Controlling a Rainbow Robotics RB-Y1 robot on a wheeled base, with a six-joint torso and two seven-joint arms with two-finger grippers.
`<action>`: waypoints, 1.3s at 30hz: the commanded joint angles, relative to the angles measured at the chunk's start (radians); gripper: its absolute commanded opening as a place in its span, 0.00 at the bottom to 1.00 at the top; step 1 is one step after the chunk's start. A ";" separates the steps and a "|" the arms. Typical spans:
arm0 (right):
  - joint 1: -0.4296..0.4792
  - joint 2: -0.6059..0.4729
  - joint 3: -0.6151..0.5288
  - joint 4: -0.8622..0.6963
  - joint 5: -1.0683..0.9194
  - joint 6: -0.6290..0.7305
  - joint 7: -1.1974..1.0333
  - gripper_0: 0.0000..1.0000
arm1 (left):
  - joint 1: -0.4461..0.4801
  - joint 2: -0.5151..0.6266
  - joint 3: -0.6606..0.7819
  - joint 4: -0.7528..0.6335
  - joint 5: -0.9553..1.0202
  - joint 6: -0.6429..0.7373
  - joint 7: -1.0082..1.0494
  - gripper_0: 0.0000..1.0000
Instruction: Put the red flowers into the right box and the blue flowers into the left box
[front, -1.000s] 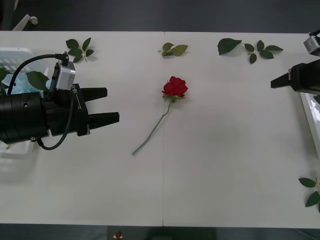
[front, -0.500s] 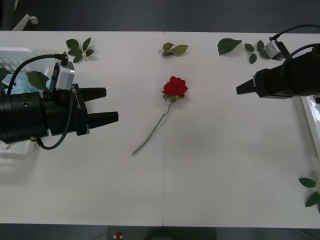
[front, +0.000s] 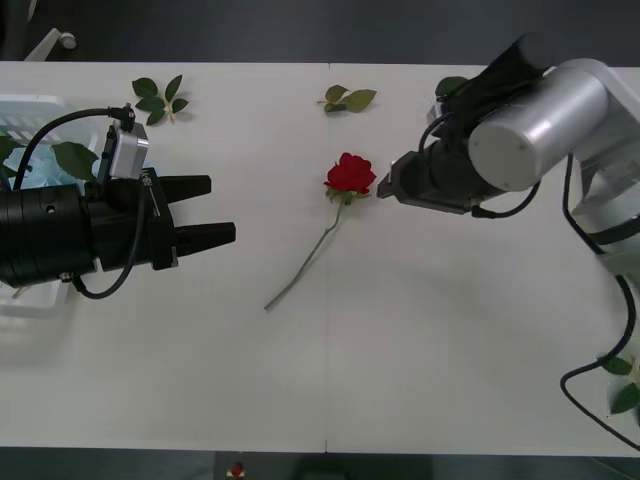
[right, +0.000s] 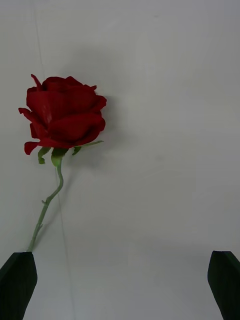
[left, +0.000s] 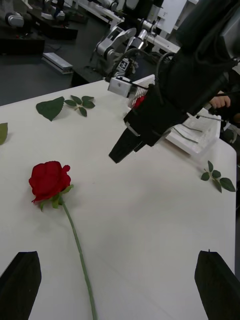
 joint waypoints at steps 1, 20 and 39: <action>-0.061 0.078 0.047 0.078 0.066 -0.036 -0.147 1.00 | 0.013 0.024 0.007 -0.009 0.010 -0.011 -0.046 0.89; -0.197 0.308 0.101 0.494 0.244 -0.199 -0.231 1.00 | 0.013 0.148 0.022 -0.008 0.106 -0.011 -0.048 0.89; -0.331 0.492 0.101 0.856 0.410 -0.238 -0.230 1.00 | 0.012 0.191 0.059 0.054 0.125 -0.011 -0.046 0.89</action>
